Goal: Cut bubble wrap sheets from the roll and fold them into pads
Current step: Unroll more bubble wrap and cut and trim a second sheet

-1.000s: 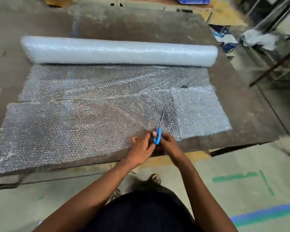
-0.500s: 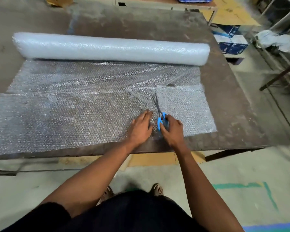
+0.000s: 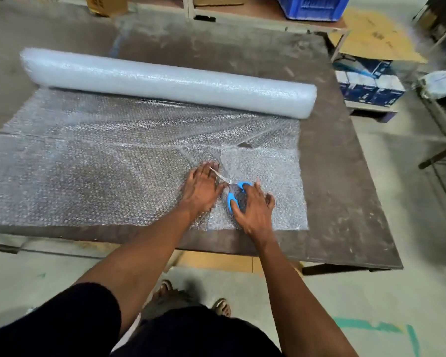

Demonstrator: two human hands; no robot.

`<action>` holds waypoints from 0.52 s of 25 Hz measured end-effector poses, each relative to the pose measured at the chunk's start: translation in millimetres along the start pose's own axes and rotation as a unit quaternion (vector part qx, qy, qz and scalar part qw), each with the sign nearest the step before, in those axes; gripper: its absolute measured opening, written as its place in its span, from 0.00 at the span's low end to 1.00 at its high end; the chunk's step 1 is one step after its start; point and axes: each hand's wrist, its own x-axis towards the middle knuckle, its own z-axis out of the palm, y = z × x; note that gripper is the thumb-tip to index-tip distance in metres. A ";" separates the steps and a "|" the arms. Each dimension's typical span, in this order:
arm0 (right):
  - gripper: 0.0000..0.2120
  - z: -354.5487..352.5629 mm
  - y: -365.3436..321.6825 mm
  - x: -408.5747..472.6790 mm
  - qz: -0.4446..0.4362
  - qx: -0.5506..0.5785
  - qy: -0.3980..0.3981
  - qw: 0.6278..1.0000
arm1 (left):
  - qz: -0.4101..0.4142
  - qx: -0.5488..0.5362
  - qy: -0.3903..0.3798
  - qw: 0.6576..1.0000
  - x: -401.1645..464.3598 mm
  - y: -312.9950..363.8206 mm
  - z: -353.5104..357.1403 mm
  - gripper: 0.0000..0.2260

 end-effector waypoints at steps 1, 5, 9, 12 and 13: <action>0.28 -1.6 1.3 -2.5 0.002 -0.010 -0.005 1.000 | 0.008 0.011 -0.009 1.000 0.1 2.8 -0.6 0.37; 0.30 -10.2 10.7 -18.3 0.037 -0.022 0.000 0.999 | 0.042 -0.013 -0.002 0.999 -10.0 20.2 4.2 0.37; 0.27 -20.9 27.4 -28.6 0.022 -0.023 0.001 0.999 | 0.046 -0.032 0.009 0.998 -10.4 28.1 18.4 0.40; 0.26 -25.9 29.8 -29.4 0.022 -0.014 0.008 1.000 | 0.029 -0.040 0.016 0.999 -13.4 28.0 17.3 0.40; 0.25 -26.9 27.4 -30.4 0.017 -0.010 0.018 1.000 | 0.031 -0.047 0.024 0.998 -17.4 27.1 16.0 0.39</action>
